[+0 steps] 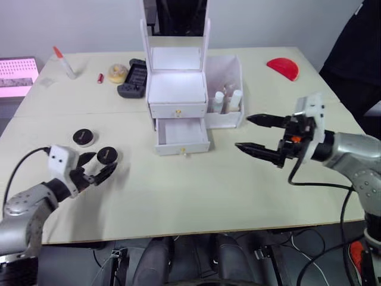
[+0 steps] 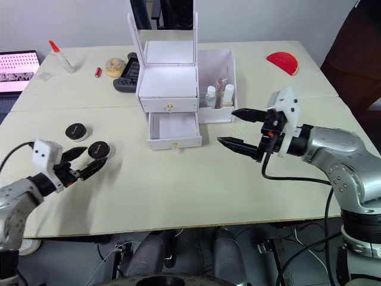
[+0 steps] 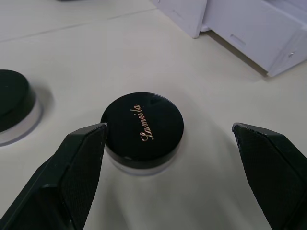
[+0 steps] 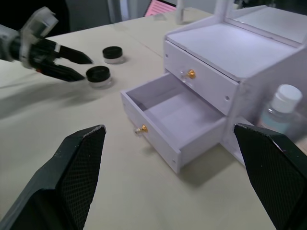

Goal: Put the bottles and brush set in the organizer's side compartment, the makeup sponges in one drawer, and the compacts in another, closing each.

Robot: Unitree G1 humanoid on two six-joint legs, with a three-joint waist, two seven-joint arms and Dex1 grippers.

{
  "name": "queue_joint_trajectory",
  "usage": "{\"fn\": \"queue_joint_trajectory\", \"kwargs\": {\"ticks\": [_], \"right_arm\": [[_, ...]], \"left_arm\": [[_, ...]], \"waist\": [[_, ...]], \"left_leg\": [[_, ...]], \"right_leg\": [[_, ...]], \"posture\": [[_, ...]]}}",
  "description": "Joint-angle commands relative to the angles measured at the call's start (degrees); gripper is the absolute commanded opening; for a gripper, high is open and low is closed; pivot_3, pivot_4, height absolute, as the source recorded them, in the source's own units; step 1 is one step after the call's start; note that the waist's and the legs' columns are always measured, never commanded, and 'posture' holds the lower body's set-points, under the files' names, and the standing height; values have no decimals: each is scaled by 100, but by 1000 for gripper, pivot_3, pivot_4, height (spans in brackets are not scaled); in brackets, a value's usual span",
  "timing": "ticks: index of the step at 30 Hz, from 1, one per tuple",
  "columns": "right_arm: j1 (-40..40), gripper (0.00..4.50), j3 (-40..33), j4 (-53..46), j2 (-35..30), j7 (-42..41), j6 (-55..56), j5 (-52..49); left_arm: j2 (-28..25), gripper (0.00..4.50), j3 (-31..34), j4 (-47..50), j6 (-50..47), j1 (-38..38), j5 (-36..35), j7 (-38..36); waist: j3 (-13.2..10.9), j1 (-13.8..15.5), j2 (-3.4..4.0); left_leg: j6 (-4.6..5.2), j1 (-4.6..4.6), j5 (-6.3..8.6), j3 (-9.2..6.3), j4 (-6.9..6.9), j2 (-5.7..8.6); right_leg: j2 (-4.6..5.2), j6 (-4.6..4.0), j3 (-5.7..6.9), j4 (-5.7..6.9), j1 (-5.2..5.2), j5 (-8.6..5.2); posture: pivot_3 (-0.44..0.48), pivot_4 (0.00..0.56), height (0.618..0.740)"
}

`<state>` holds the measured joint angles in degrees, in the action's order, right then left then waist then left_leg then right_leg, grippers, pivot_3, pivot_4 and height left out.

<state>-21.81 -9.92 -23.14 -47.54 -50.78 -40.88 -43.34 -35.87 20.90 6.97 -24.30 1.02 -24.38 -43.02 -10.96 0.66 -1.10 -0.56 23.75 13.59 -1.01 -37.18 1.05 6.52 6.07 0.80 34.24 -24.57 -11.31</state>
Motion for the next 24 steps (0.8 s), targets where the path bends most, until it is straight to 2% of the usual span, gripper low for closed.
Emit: {"fn": "queue_joint_trajectory", "kwargs": {"ticks": [1,12,24], "right_arm": [[-313,4500,132,-14,71,-122,89,-21],[-763,4500,322,150,337,-123,107,-5],[-545,4500,174,33,328,-76,98,-61]], "left_arm": [[5,4364,-212,-315,259,-373,183,67],[-57,4364,-494,-1241,577,-825,464,78],[-90,4364,-651,-1423,624,-952,639,48]], "waist": [[0,3,0],[0,2,1],[0,6,0]], "left_leg": [[0,-1,0,0,0,0],[1,-19,-1,0,2,2],[1,-19,-1,-3,2,-3]], "right_leg": [[-1,1,1,2,0,1],[-5,10,0,10,9,6],[-2,10,0,10,9,6]], "posture": [[0,150,737],[0,150,737],[0,150,737]]}}
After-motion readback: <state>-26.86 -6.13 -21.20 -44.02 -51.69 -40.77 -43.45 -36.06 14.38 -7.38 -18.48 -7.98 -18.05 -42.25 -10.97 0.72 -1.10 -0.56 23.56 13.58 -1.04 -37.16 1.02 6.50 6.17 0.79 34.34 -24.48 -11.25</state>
